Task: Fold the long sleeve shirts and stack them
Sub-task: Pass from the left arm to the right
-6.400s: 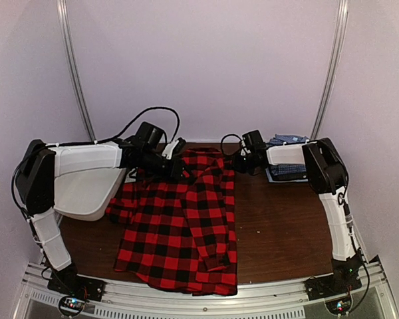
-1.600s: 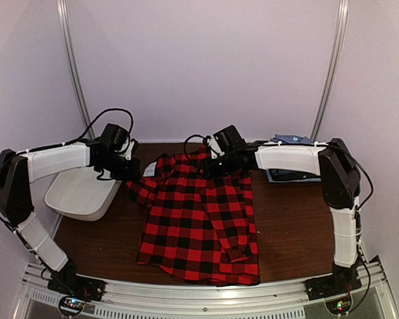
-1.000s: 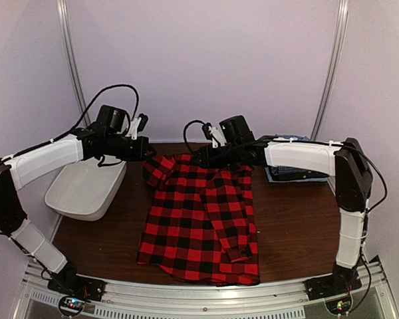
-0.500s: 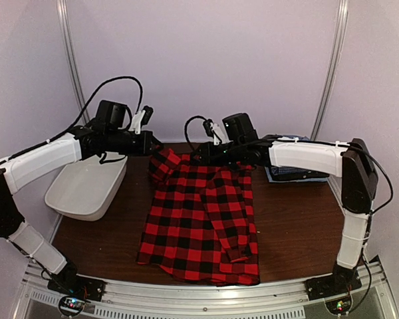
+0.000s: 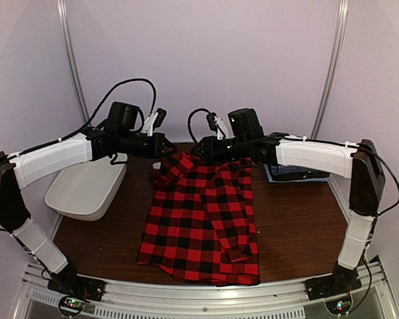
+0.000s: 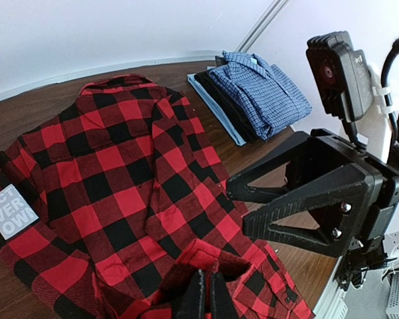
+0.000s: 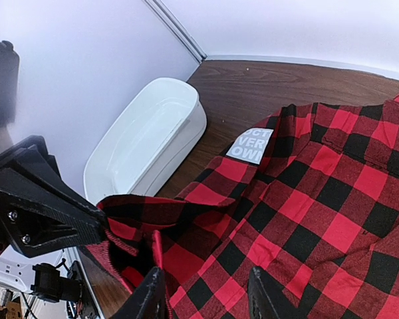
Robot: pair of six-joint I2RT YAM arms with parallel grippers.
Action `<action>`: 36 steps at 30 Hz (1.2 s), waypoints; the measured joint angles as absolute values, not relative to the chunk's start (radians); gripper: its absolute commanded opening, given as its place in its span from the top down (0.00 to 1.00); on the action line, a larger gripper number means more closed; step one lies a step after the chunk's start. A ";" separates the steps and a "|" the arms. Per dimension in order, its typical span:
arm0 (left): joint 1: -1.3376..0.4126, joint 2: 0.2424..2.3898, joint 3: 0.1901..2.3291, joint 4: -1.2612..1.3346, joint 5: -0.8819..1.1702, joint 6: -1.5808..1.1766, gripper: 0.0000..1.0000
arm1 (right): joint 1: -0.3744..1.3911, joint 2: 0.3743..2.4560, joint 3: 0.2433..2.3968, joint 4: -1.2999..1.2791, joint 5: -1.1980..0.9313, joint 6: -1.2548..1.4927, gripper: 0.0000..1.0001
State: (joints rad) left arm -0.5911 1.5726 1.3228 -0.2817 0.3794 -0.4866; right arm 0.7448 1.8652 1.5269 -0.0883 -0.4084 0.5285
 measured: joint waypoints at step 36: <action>-0.604 1.610 1.351 -0.261 0.428 -0.498 1.00 | 0.808 1.869 1.532 -0.076 -0.439 0.448 0.47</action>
